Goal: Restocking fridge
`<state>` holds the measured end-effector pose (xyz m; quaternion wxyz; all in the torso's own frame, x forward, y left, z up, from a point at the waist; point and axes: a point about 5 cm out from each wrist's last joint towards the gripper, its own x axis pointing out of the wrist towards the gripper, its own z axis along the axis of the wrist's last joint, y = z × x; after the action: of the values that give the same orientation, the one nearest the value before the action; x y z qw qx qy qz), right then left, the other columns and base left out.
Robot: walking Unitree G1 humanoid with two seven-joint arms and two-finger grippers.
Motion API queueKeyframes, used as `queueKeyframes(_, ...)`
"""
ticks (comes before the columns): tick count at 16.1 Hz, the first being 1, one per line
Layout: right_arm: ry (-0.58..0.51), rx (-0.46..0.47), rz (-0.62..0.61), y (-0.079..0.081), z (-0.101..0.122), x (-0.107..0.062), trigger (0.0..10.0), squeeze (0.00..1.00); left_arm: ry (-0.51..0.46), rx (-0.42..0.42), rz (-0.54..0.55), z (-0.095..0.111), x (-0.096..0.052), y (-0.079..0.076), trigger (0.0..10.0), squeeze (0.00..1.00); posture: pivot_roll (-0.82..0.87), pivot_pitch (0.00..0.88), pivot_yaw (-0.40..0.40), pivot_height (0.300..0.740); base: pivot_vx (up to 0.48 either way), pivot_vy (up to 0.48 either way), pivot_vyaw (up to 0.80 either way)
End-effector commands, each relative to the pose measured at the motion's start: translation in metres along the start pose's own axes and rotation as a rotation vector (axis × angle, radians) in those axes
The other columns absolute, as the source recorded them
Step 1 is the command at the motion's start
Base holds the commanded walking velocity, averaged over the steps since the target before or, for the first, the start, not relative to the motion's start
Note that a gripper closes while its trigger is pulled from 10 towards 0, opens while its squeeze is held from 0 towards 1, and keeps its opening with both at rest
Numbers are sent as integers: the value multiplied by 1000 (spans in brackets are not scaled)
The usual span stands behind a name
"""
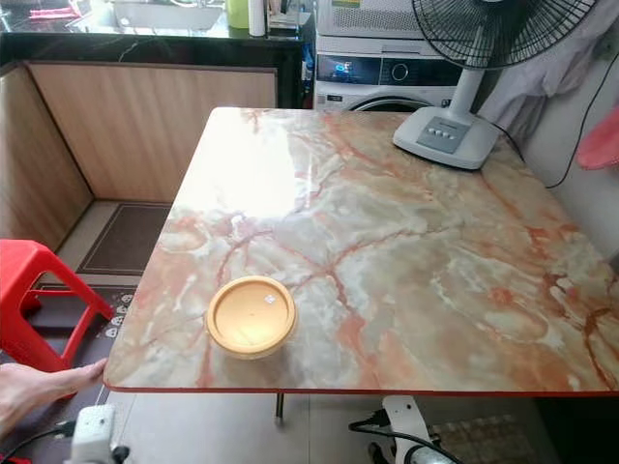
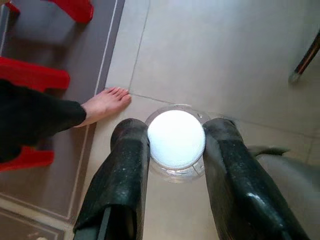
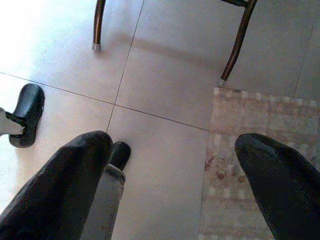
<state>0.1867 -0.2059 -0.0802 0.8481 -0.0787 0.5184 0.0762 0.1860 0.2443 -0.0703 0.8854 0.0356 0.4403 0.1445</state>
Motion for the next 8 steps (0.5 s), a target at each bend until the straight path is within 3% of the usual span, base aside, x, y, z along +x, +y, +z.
queueKeyframes(1, -2, 8, -5, -2, 0, 0, 10000, 0, 11, -16, 9, -3, 0, -1, 10000, 0, 137, 0, -40, 740, 0, 0, 0)
queueKeyframes(4, -12, 23, -4, -2, 1, 0, 10000, 0, 50, -52, 39, -12, -2, 0, 10000, 0, 138, 0, -40, 740, 0, 0, 0)
queueKeyframes(8, -12, 24, -6, -2, 2, 0, 10000, 0, 76, -23, 32, -19, -3, -1, 10000, 0, 136, 0, -42, 740, 0, 0, 0)
